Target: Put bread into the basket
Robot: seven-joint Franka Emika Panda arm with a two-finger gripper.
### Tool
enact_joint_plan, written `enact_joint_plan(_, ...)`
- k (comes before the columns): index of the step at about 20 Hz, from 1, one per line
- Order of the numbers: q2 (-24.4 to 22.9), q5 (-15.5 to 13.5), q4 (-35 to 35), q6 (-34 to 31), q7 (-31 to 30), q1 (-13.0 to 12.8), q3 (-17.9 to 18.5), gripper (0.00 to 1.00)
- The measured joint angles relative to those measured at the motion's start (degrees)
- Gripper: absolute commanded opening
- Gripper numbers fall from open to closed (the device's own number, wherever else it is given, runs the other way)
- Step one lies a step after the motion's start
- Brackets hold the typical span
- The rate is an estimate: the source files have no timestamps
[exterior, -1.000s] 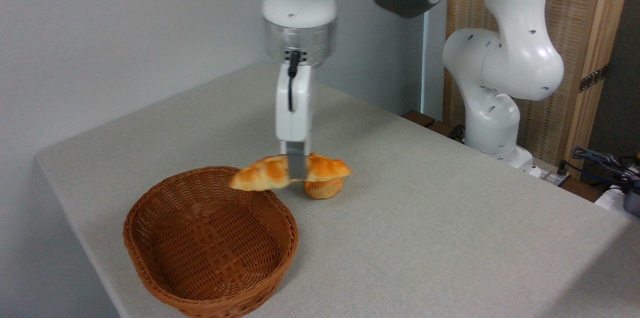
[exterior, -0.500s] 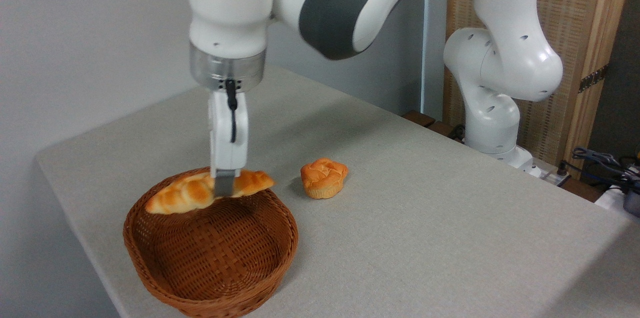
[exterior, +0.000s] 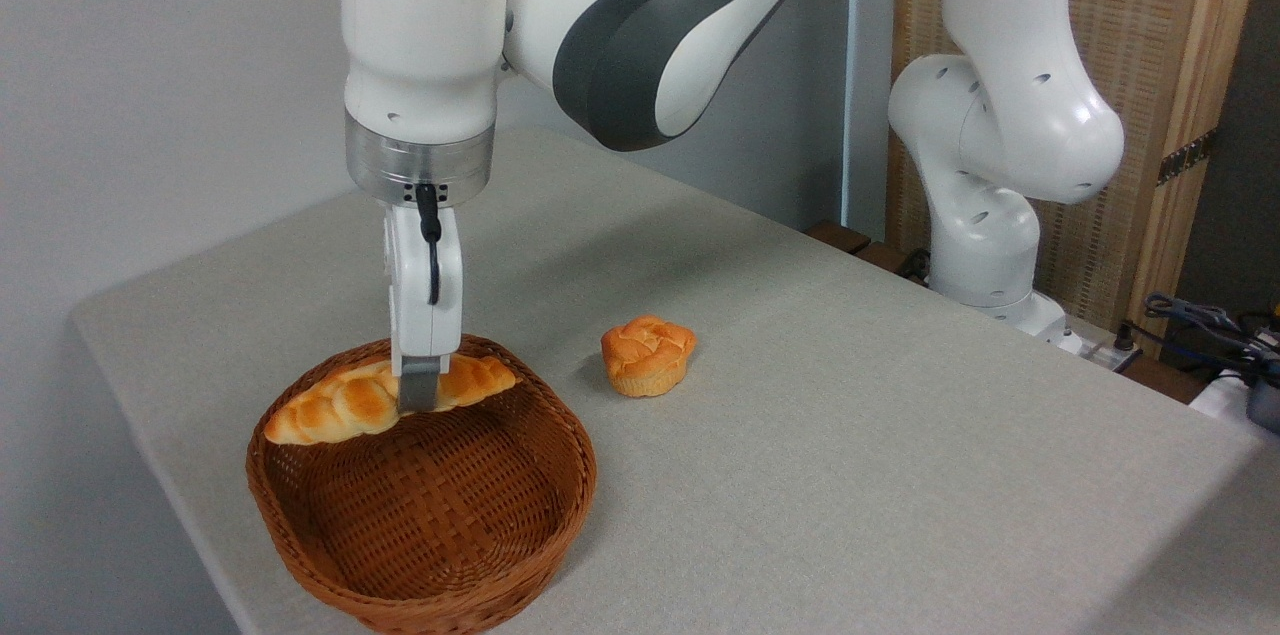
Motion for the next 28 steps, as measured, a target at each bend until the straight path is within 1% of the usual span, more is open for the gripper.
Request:
enact_joint_plan(12,-0.1,0.04,0.37,-0.1,-0.01,0.02,0.02,1.0)
enact_joint_plan(14,-0.33,0.41,0.52,-0.76,-0.11,0.05,0.08,1.0)
enact_joint_plan(16,-0.81,1.68,1.26,-2.68,-1.65,0.19,0.26,1.0)
enact_joint_plan(18,-1.7,4.44,3.34,-7.62,-6.14,0.6,0.35,1.0)
enact_joint_plan(19,-1.96,5.48,4.01,-9.09,-7.67,0.67,0.35,1.0)
enact_joint_plan(20,-2.38,7.8,5.22,-11.72,-10.95,0.7,0.33,1.0)
enact_joint_plan(21,-2.6,8.97,5.84,-12.89,-12.71,0.69,0.29,1.0)
enact_joint_plan(22,-2.91,10.97,6.77,-14.53,-16.33,0.68,0.18,1.0)
enact_joint_plan(23,-3.07,11.84,7.17,-15.2,-18.33,0.67,0.09,1.0)
enact_joint_plan(24,-3.27,12.73,7.64,-16.04,-21.63,0.67,-0.13,1.0)
enact_joint_plan(25,-3.37,13.02,7.82,-16.37,-23.37,0.71,-0.33,1.0)
enact_joint_plan(26,-3.56,13.34,8.01,-16.8,-26.6,0.99,-0.93,1.0)
enact_joint_plan(27,-3.78,13.47,8.07,-17.22,-29.76,1.62,-1.98,1.0)
enact_joint_plan(28,-3.89,13.51,8.08,-17.51,-31.33,2.09,-2.7,1.0)
